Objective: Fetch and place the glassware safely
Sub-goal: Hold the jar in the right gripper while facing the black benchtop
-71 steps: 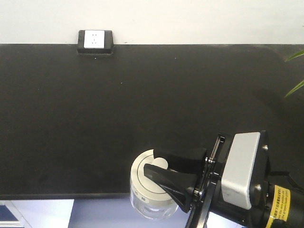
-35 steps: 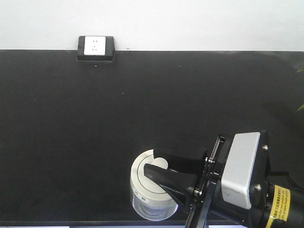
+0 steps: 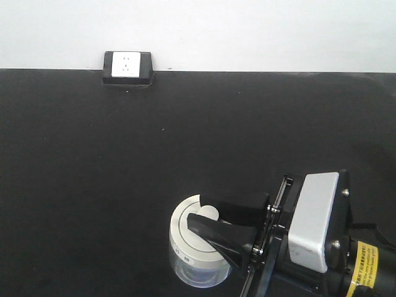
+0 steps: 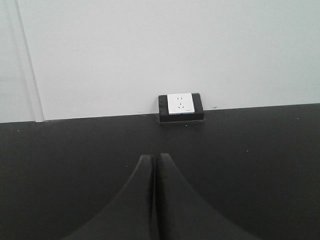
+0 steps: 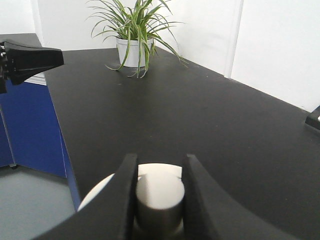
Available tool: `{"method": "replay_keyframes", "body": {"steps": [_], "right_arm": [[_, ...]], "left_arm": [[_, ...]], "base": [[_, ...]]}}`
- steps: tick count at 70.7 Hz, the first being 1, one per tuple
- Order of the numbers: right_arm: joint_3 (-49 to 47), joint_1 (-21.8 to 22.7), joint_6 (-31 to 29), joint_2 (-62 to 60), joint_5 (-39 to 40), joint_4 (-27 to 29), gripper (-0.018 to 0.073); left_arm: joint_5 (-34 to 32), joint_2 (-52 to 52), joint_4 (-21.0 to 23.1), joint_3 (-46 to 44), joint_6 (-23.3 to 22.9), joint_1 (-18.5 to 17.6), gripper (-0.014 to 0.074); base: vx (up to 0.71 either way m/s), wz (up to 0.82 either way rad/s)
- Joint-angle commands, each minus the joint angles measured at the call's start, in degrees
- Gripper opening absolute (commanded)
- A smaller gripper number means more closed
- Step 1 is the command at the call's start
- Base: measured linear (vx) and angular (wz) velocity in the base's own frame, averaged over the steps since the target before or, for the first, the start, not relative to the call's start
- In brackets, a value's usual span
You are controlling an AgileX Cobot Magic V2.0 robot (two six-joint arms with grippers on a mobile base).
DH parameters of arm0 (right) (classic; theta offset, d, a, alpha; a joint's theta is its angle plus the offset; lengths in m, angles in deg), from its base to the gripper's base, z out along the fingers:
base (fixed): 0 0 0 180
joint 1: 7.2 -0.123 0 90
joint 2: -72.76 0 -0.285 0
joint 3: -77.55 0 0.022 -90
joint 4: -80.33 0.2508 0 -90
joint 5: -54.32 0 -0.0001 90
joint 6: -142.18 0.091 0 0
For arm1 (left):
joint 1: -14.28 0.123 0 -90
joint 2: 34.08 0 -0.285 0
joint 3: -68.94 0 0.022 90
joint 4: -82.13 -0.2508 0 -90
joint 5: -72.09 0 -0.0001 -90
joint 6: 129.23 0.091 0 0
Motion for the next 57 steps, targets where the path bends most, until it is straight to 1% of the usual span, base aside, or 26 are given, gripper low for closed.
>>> {"method": "replay_keyframes", "body": {"steps": [1,57], "right_arm": [[-2.0,-0.1,-0.1,-1.0,5.2,1.5,-0.0003],[-1.8,0.1,-0.1,-0.6,5.2,1.4,-0.0003]], "left_arm": [[-3.9,0.6,0.5,-1.5,-0.5,-0.3,-0.0007],[-3.9,0.6,0.5,-1.5,-0.5,-0.3,-0.0007]], "base": [[0.07,0.03],[0.02,0.00]]}}
